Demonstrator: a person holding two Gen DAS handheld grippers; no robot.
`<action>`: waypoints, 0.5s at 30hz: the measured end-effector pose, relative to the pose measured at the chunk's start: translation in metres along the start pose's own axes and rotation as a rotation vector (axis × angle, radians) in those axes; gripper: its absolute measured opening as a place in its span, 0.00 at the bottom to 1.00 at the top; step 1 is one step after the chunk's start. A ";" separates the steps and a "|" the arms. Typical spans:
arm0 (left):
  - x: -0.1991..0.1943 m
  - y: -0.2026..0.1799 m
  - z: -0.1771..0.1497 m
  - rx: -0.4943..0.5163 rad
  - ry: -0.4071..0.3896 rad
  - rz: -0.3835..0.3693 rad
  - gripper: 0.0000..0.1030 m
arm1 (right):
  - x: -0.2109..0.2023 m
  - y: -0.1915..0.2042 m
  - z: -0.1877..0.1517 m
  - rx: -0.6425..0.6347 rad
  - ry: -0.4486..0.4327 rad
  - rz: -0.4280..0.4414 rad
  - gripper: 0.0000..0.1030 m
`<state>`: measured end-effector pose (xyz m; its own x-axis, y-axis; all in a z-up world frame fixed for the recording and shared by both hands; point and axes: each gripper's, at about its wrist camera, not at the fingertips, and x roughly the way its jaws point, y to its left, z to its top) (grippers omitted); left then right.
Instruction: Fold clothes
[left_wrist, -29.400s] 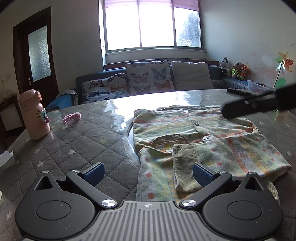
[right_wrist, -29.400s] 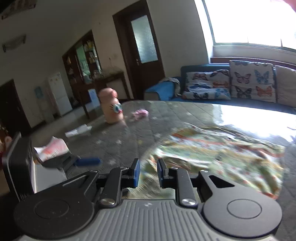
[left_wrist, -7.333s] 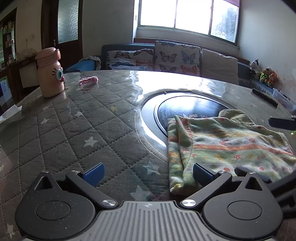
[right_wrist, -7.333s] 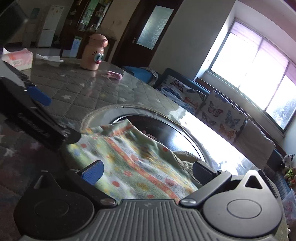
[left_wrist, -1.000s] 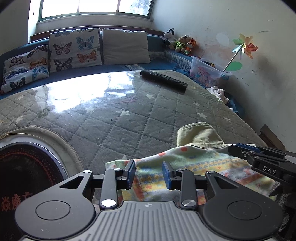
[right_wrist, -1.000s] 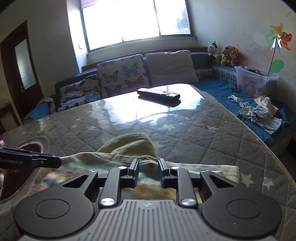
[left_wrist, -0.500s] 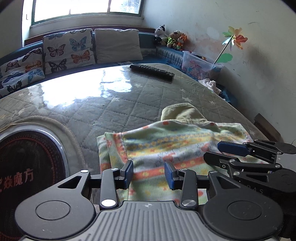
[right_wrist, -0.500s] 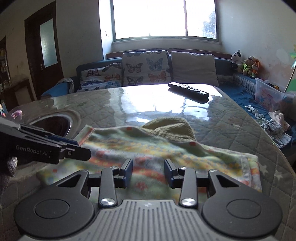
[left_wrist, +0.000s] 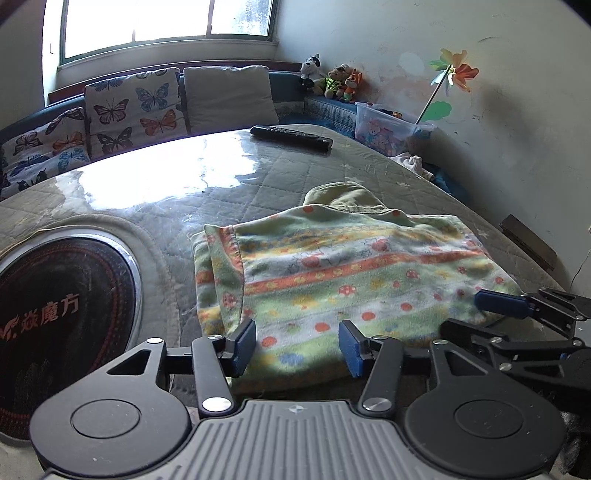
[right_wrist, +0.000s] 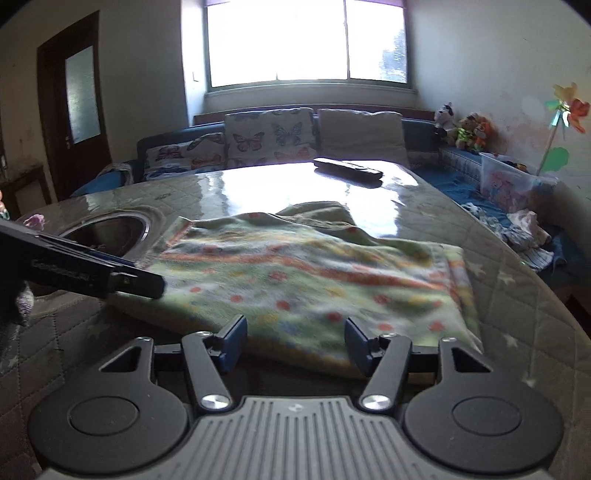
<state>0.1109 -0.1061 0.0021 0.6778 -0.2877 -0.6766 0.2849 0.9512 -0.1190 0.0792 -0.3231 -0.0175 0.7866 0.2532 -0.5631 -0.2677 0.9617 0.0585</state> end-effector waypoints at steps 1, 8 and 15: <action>-0.001 0.001 -0.001 -0.007 -0.001 0.001 0.53 | -0.002 -0.004 -0.001 0.011 0.001 -0.015 0.60; -0.005 0.005 -0.007 -0.034 -0.005 0.005 0.53 | -0.005 -0.027 0.001 0.087 -0.024 -0.049 0.66; -0.010 0.006 -0.008 -0.043 -0.006 0.004 0.57 | -0.006 -0.044 -0.002 0.177 -0.030 -0.081 0.67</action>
<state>0.1006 -0.0965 0.0027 0.6827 -0.2847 -0.6729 0.2534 0.9561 -0.1475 0.0846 -0.3669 -0.0186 0.8186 0.1750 -0.5471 -0.1033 0.9818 0.1595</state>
